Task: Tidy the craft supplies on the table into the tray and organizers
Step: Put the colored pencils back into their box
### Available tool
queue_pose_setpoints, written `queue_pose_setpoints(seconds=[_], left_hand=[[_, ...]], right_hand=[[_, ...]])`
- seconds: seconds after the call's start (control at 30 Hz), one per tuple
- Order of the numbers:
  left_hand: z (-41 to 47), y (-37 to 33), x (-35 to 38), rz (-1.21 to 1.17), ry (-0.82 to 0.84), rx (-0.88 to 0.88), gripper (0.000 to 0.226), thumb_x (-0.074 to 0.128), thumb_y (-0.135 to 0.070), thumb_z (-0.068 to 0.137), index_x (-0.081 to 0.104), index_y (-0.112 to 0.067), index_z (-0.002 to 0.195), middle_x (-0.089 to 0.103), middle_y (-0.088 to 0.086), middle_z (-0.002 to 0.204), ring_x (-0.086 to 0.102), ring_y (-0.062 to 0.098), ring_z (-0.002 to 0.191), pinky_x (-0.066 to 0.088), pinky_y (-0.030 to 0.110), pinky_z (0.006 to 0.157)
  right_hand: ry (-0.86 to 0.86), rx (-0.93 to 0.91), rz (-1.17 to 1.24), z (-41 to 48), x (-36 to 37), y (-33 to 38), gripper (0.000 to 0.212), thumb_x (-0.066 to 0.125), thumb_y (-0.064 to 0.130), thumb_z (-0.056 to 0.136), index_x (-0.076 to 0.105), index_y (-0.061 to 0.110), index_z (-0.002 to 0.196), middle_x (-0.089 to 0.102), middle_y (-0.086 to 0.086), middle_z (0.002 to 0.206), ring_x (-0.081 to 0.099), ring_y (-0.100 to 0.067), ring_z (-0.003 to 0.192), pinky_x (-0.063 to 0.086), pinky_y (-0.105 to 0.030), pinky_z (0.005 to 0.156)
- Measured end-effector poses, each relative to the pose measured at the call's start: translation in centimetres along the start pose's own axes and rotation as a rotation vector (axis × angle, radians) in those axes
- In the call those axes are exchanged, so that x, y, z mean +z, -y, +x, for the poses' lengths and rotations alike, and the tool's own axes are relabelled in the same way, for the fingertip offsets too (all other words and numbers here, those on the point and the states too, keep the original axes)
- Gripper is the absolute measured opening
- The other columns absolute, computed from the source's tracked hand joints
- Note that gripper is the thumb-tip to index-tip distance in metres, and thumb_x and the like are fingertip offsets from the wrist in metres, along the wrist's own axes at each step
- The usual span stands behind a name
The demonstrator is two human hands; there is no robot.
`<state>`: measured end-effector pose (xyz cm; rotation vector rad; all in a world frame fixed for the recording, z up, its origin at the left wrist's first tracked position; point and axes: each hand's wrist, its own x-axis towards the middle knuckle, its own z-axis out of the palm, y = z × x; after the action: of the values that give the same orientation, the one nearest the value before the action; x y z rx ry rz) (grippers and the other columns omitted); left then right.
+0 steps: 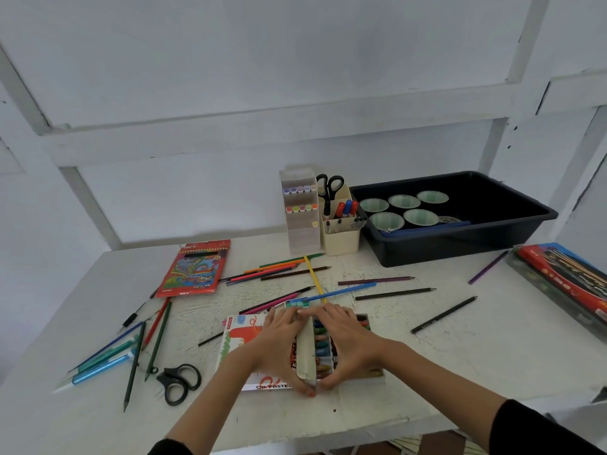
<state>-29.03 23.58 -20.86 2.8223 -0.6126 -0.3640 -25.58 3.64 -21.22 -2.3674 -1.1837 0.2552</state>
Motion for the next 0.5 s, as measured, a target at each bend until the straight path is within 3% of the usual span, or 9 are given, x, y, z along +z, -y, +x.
queue_pose_setpoints(seconds=[0.07, 0.13, 0.2, 0.27, 0.33, 0.4, 0.5], left_hand=[[0.0, 0.0, 0.2, 0.011, 0.027, -0.009, 0.14, 0.056, -0.089, 0.043, -0.011, -0.027, 0.148, 0.003, -0.011, 0.149, -0.004, 0.017, 0.14, -0.007, 0.047, 0.118], [-0.2, 0.1, 0.2, 0.023, 0.05, -0.021, 0.14, 0.059, -0.086, 0.047, -0.019, -0.028, 0.147, -0.004, -0.01, 0.152, -0.011, 0.017, 0.141, -0.012, 0.046, 0.116], [-0.3, 0.0, 0.2, 0.017, 0.051, -0.033, 0.138, 0.064, -0.081, 0.052, -0.022, -0.028, 0.146, -0.007, -0.01, 0.153, -0.014, 0.016, 0.141, -0.015, 0.045, 0.115], [-0.3, -0.1, 0.2, 0.006, 0.051, -0.034, 0.137, 0.066, -0.079, 0.054, -0.022, -0.028, 0.146, -0.008, -0.011, 0.153, -0.016, 0.015, 0.141, -0.015, 0.045, 0.115], [-0.2, -0.1, 0.2, -0.001, 0.051, -0.042, 0.136, 0.066, -0.079, 0.054, -0.021, -0.029, 0.146, -0.008, -0.011, 0.153, -0.016, 0.015, 0.141, -0.015, 0.045, 0.115], [-0.3, -0.2, 0.1, -0.004, 0.051, -0.049, 0.136, 0.063, -0.081, 0.051, -0.02, -0.029, 0.146, -0.008, -0.01, 0.154, -0.015, 0.016, 0.141, -0.015, 0.042, 0.115], [0.0, -0.9, -0.1, 0.003, 0.028, -0.035, 0.137, 0.057, -0.085, 0.048, -0.017, -0.027, 0.147, -0.005, -0.01, 0.153, -0.012, 0.014, 0.141, -0.014, 0.037, 0.113]], right_hand=[[0.019, 0.037, -0.001, -0.2, -0.3, 0.2, 0.117, 0.076, 0.063, 0.058, 0.0, 0.041, 0.145, 0.018, 0.008, 0.148, 0.015, -0.011, 0.137, 0.006, -0.038, 0.117], [-0.022, 0.142, -0.008, -0.5, -0.8, 0.2, 0.108, 0.07, 0.067, 0.065, 0.005, 0.04, 0.147, 0.012, 0.007, 0.154, 0.008, -0.013, 0.142, 0.003, -0.04, 0.117], [-0.218, 0.362, -0.048, -1.1, -1.2, 0.3, 0.075, 0.06, 0.058, 0.081, 0.026, 0.034, 0.144, 0.022, 0.0, 0.152, 0.018, -0.019, 0.14, 0.02, -0.041, 0.115], [-0.428, 0.653, -0.102, -1.9, -1.3, 0.3, 0.046, 0.053, 0.038, 0.091, 0.042, 0.022, 0.133, 0.04, -0.004, 0.137, 0.036, -0.018, 0.125, 0.039, -0.031, 0.1], [-0.415, 0.844, -0.025, -2.6, -1.0, 0.4, 0.03, 0.048, 0.029, 0.093, 0.049, 0.014, 0.118, 0.045, -0.007, 0.122, 0.044, -0.019, 0.112, 0.044, -0.028, 0.084], [-0.372, 0.888, 0.109, -2.7, -0.1, 0.3, 0.022, 0.051, 0.028, 0.091, 0.054, 0.011, 0.105, 0.049, -0.008, 0.114, 0.05, -0.021, 0.103, 0.048, -0.03, 0.08], [-0.442, 0.89, 0.301, -2.2, 0.2, 0.5, 0.015, 0.061, 0.024, 0.086, 0.057, 0.011, 0.091, 0.06, -0.004, 0.097, 0.057, -0.016, 0.087, 0.053, -0.027, 0.073]])
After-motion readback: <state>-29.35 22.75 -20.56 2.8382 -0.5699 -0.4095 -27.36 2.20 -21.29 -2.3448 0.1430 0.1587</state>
